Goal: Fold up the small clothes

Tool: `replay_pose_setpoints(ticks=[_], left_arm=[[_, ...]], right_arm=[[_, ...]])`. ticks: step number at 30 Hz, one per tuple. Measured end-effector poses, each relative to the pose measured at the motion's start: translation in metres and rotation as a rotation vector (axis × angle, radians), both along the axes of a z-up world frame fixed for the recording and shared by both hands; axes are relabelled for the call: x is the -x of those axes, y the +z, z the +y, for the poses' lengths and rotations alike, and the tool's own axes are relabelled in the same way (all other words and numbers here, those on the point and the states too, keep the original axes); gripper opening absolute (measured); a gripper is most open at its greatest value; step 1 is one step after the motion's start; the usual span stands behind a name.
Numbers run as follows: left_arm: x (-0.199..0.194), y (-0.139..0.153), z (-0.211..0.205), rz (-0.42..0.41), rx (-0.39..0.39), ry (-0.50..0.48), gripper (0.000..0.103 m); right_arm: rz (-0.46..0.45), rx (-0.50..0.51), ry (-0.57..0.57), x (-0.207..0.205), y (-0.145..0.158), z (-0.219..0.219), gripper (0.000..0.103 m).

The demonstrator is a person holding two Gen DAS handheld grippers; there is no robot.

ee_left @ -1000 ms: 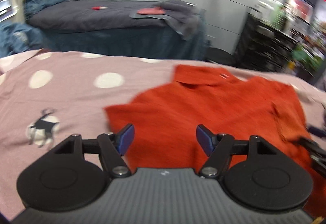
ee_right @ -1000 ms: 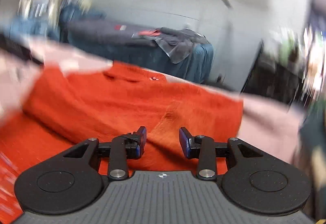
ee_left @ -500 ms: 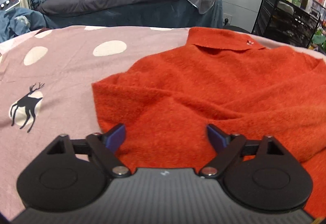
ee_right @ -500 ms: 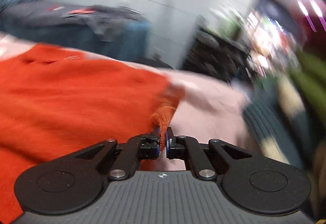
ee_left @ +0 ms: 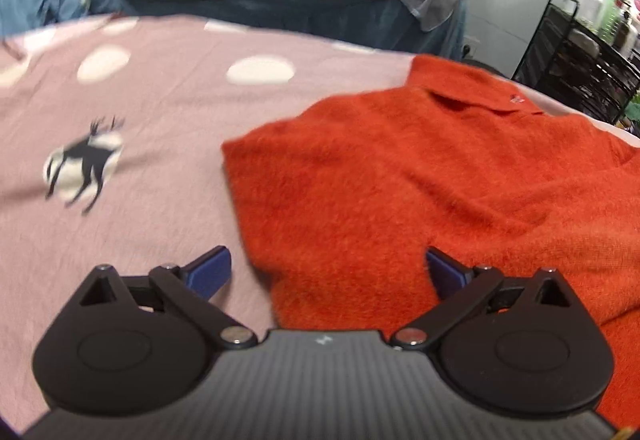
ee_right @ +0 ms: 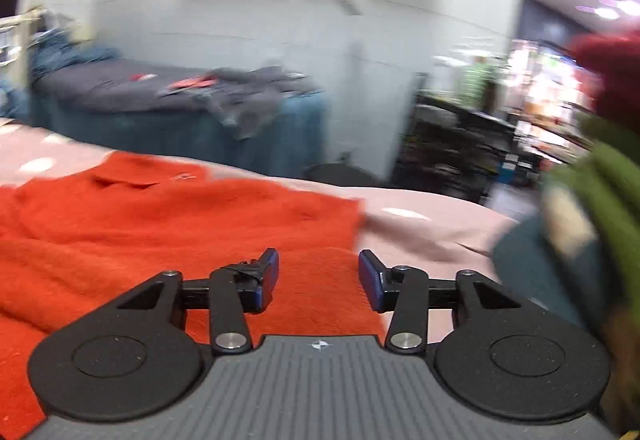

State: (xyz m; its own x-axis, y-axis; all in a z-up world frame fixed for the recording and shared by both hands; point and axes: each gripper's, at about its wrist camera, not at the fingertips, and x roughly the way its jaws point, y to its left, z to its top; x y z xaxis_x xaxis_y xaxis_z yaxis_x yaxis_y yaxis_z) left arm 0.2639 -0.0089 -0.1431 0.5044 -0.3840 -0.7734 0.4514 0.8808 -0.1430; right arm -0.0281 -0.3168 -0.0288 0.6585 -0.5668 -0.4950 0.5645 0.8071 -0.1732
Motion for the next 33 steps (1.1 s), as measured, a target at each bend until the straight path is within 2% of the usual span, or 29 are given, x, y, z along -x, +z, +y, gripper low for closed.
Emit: replay_pose_setpoints(ticks=[4, 6, 7, 9, 10, 12, 13, 15, 17, 18, 20, 22, 24, 25, 27, 30, 33], left_arm=[[0.001, -0.004, 0.025, 0.037, 0.085, 0.032, 0.103], [0.004, 0.002, 0.035, 0.048, 0.110, 0.028, 0.103], [0.007, 0.006, 0.039, 0.029, 0.103, 0.029, 0.103], [0.007, 0.012, 0.044, -0.050, 0.040, 0.051, 0.103], [0.004, 0.011, 0.046, -0.084, -0.005, 0.073, 0.103], [-0.010, 0.007, 0.054, -0.067, -0.099, 0.181, 0.101], [-0.015, 0.007, 0.060, -0.044, -0.115, 0.215, 0.098], [-0.015, 0.013, 0.073, -0.028, -0.043, 0.217, 0.097], [-0.004, 0.023, 0.076, -0.057, 0.012, 0.192, 0.097], [0.003, 0.028, 0.072, -0.081, 0.008, 0.158, 0.097], [0.017, 0.033, 0.056, -0.120, -0.036, 0.094, 0.098], [0.028, 0.026, 0.037, -0.134, -0.082, 0.035, 0.098], [0.034, 0.011, 0.020, -0.143, -0.170, 0.028, 0.099], [0.036, 0.003, 0.015, -0.153, -0.203, 0.028, 0.103], [0.040, 0.000, 0.014, -0.185, -0.212, 0.033, 0.103], [0.050, 0.010, 0.018, -0.194, -0.237, 0.040, 0.103], [0.070, 0.023, 0.025, -0.213, -0.253, 0.001, 0.103]], right_arm=[[0.031, -0.049, 0.085, -0.015, -0.004, 0.008, 0.074], [0.052, -0.095, 0.146, -0.016, -0.009, 0.017, 0.078], [0.100, -0.112, 0.156, -0.019, -0.016, 0.019, 0.081], [0.213, -0.122, 0.118, -0.021, -0.035, 0.028, 0.081], [0.221, -0.140, 0.107, -0.019, -0.043, 0.030, 0.081], [0.171, -0.149, 0.090, -0.008, -0.040, 0.035, 0.084], [0.166, -0.153, 0.079, -0.004, -0.037, 0.037, 0.084], [0.114, -0.159, 0.053, 0.005, -0.027, 0.039, 0.084], [0.068, -0.166, 0.062, 0.013, -0.021, 0.042, 0.085], [0.056, -0.161, 0.070, 0.017, -0.018, 0.044, 0.085], [0.060, -0.154, 0.097, 0.020, -0.019, 0.050, 0.088], [0.108, -0.169, 0.108, 0.013, -0.030, 0.043, 0.091], [0.176, -0.195, 0.075, 0.008, -0.044, 0.036, 0.094], [0.161, -0.207, 0.067, 0.011, -0.047, 0.034, 0.096], [0.143, -0.219, 0.057, 0.016, -0.043, 0.036, 0.098], [0.094, -0.212, 0.058, 0.030, -0.028, 0.046, 0.098], [0.038, -0.243, 0.072, 0.053, -0.013, 0.054, 0.101]])
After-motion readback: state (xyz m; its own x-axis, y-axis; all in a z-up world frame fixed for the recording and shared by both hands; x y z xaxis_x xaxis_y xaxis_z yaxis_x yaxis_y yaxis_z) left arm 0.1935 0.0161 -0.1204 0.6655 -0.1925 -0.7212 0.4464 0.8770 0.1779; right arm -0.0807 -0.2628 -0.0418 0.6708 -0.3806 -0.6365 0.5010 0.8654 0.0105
